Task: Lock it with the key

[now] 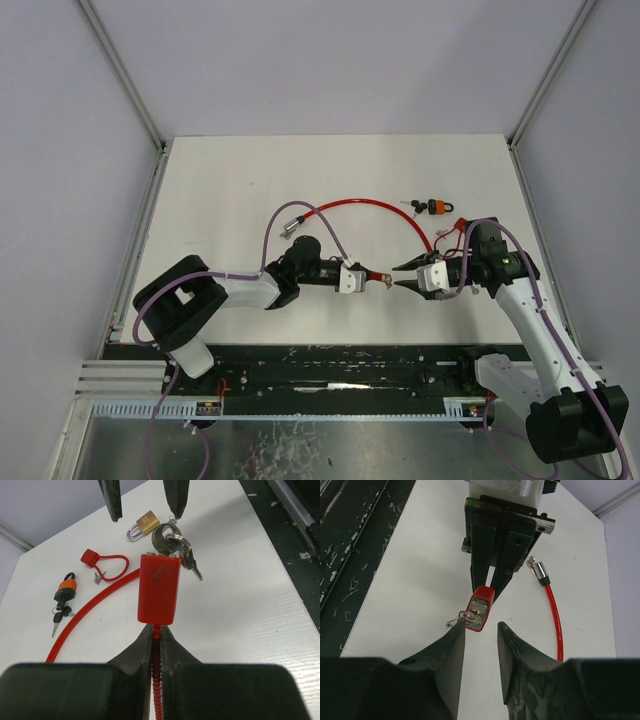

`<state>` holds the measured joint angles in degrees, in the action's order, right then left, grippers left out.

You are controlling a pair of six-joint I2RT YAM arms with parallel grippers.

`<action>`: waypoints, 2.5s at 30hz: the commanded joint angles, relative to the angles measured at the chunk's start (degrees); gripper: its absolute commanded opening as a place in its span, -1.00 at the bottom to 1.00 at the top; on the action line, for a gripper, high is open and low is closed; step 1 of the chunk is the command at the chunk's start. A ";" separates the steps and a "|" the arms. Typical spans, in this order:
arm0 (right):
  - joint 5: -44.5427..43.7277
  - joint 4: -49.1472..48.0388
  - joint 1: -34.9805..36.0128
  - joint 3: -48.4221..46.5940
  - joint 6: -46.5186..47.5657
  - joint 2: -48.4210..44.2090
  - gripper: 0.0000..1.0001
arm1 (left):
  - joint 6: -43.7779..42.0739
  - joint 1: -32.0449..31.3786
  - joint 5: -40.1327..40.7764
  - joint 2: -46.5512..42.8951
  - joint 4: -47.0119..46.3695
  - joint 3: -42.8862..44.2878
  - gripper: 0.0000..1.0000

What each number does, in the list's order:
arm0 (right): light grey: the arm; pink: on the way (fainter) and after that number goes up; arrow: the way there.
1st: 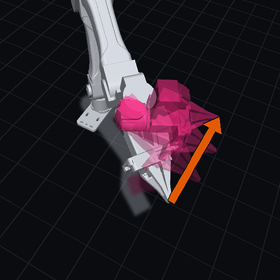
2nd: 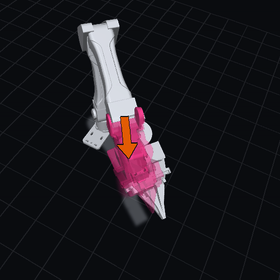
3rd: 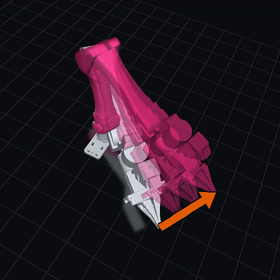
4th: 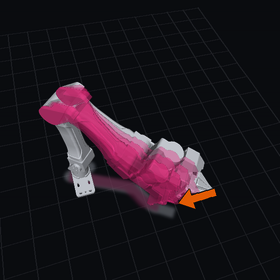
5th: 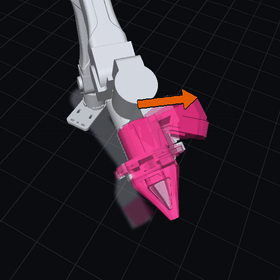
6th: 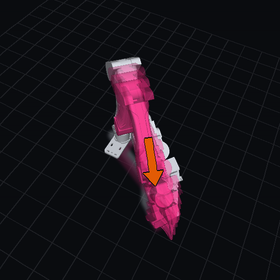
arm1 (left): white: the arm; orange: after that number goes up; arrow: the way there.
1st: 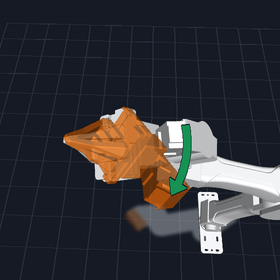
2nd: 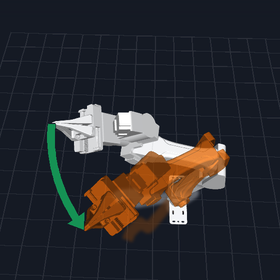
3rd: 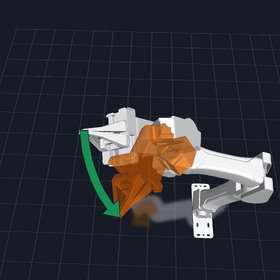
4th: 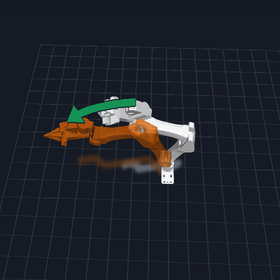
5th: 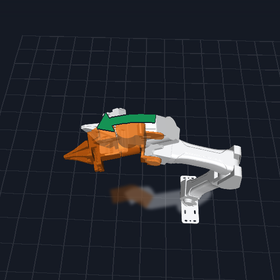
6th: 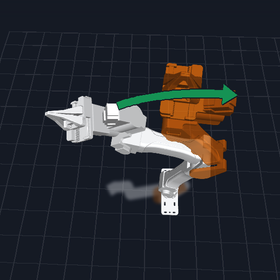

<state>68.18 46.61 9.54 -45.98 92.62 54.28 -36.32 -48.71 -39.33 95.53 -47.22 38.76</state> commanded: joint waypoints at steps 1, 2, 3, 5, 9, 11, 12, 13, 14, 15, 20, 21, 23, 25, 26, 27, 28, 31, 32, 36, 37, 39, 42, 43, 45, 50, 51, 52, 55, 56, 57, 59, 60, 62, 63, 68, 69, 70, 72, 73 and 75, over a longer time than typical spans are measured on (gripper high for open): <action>-0.49 -0.05 1.45 0.19 1.34 0.94 -0.24 | -1.27 -0.25 -2.13 0.43 -0.96 1.97 -0.99; -0.58 -0.12 1.64 0.19 1.27 1.08 -0.24 | -1.28 -0.25 -2.23 0.39 -0.87 2.03 -0.99; -0.67 -0.13 1.81 0.19 1.31 1.17 -0.24 | -1.27 -0.27 -2.30 0.37 -0.86 2.10 -0.99; -0.92 -0.40 2.04 0.34 1.13 1.31 -0.25 | -1.28 -0.29 -2.73 0.43 -0.77 2.16 -0.99; -1.40 -0.57 2.48 0.60 1.17 1.53 -0.27 | -1.13 -0.25 -3.04 0.45 -0.59 2.26 -0.99; -1.26 -0.64 2.80 0.62 1.16 1.63 -0.29 | -1.05 -0.25 -3.15 0.45 -0.59 2.24 -0.99; -1.23 -0.58 2.98 0.66 1.16 1.62 -0.30 | -1.12 -0.25 -3.16 0.47 -0.47 2.34 -1.00; -1.17 -0.58 3.09 0.64 1.16 1.68 -0.30 | -1.06 -0.27 -3.17 0.43 -0.38 2.33 -0.99; -1.20 -0.61 3.19 0.69 1.16 1.71 -0.31 | -1.04 -0.30 -3.33 0.44 -0.32 2.44 -0.99; -1.25 -0.66 3.37 0.78 1.16 1.83 -0.31 | -0.99 -0.31 -3.34 0.45 -0.33 2.46 -0.99; -1.30 -0.75 3.90 0.80 1.25 1.79 -0.36 | -0.95 -0.29 -3.44 0.54 0.38 2.78 -0.99; -1.30 -0.77 3.94 0.80 1.25 1.69 -0.39 | -0.94 -0.25 -3.39 0.54 0.60 2.87 -0.99; -1.36 -0.90 3.93 0.80 1.26 1.45 -0.46 | -0.93 -0.26 -3.39 0.62 0.93 2.97 -0.99; -1.58 -1.12 3.94 0.93 1.09 1.35 -0.49 | -0.93 -0.28 -3.38 0.71 1.12 3.14 -0.99; -1.75 -1.13 3.91 0.97 1.08 1.40 -0.52 | -0.95 -0.32 -3.53 0.71 1.16 3.16 -0.99; -1.88 -1.21 3.93 1.09 0.99 1.36 -0.54 | -0.95 -0.28 -3.46 0.70 1.25 3.18 -0.99; -1.99 -1.31 4.01 1.11 0.86 1.35 -0.56 | -0.94 -0.25 -3.48 0.69 1.19 3.21 -1.00; -2.29 -1.93 3.99 1.23 -0.07 1.28 -0.65 | -0.70 -0.27 -3.26 0.48 1.03 3.02 -0.99; -2.47 -2.37 3.96 1.24 -0.64 1.22 -0.68 | -0.64 -0.29 -3.13 0.41 0.79 2.93 -0.99; -2.79 -4.17 3.92 1.39 -4.01 0.96 -0.84 | -0.19 -0.25 -2.12 0.01 -1.11 2.03 -0.99; -2.75 -4.68 3.96 1.47 -4.89 0.85 -0.87 | -0.16 -0.29 -1.93 -0.07 -1.27 1.92 -1.00; -2.85 -5.35 4.00 1.56 -6.40 0.87 -0.92 | -0.14 -0.30 -1.63 -0.16 -1.50 1.76 -0.99; -2.86 -6.75 3.96 1.72 -8.65 0.92 -0.96 | -0.07 -0.26 -1.45 -0.25 -1.89 1.59 -0.99; -2.88 -7.05 3.98 1.83 -9.15 0.91 -0.97 | -0.07 -0.26 -1.38 -0.25 -1.90 1.49 -0.99; -2.88 -7.44 3.96 1.85 -9.74 0.85 -0.95 | -0.07 -0.26 -1.28 -0.34 -2.17 1.37 -0.99; -3.34 -8.49 3.91 1.77 -12.39 -0.30 -0.53 | 0.11 -0.25 -0.80 -0.84 -3.52 0.60 -0.99; -3.65 -9.04 3.83 1.77 -13.32 -0.66 -0.51 | 0.15 -0.29 -0.69 -0.93 -3.89 0.39 -0.99; -3.94 -9.77 3.72 1.77 -14.29 -0.93 -0.50 | 0.15 -0.25 -0.57 -1.07 -4.31 0.17 -0.99; -3.38 -10.10 2.92 1.68 -15.50 -1.45 -0.51 | 0.35 -0.29 -0.59 -1.39 -5.23 -0.30 -0.99; -3.10 -10.13 2.83 1.72 -15.53 -1.54 -0.53 | 0.44 -0.32 -0.65 -1.39 -5.39 -0.40 -0.99; -2.80 -10.13 2.79 1.85 -15.37 -1.61 -0.54 | 0.58 -0.27 -0.79 -1.39 -5.50 -0.35 -0.99; -2.35 -10.48 2.76 2.30 -15.26 -1.57 -0.54 | 0.80 -0.25 -1.01 -1.41 -5.61 -0.38 -0.99; -1.97 -10.56 2.79 2.56 -15.14 -1.41 -0.54 | 0.86 -0.29 -1.21 -1.35 -5.68 -0.36 -0.99; -1.30 -10.51 2.76 2.96 -14.67 -0.89 -0.53 | 0.96 -0.28 -1.30 -1.28 -5.62 -0.39 -0.99; -0.95 -10.57 2.82 3.05 -14.40 -0.70 -0.52 | 1.01 -0.26 -1.32 -1.26 -5.67 -0.25 -0.99; 0.02 -11.05 2.94 3.70 -13.85 -0.31 -0.50 | 1.46 -0.20 -1.29 -1.05 -5.80 -0.09 -0.99; 0.02 -11.24 2.98 3.70 -14.05 -0.27 -0.52 | 1.72 -0.30 -1.08 -1.04 -6.02 -0.09 -0.99; 0.09 -11.65 3.04 3.69 -14.53 -0.39 -0.54 | 2.03 -0.31 -0.68 -0.98 -6.38 -0.09 -0.99; 0.11 -12.69 3.03 3.70 -16.31 -0.57 -0.63 | 2.57 -0.26 0.44 -0.99 -7.07 -0.24 -0.99; 0.04 -13.21 3.06 3.70 -17.09 -0.64 -0.68 | 2.79 -0.25 1.24 -0.96 -7.59 -0.41 -0.99; -0.18 -14.79 3.10 3.66 -19.77 -0.67 -0.80 | 2.98 -0.25 3.01 -0.88 -8.65 -0.80 -0.99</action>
<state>65.67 35.27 12.62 -42.24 77.38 53.89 -34.39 -48.73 -39.57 95.83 -48.25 38.65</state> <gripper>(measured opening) 0.149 0.024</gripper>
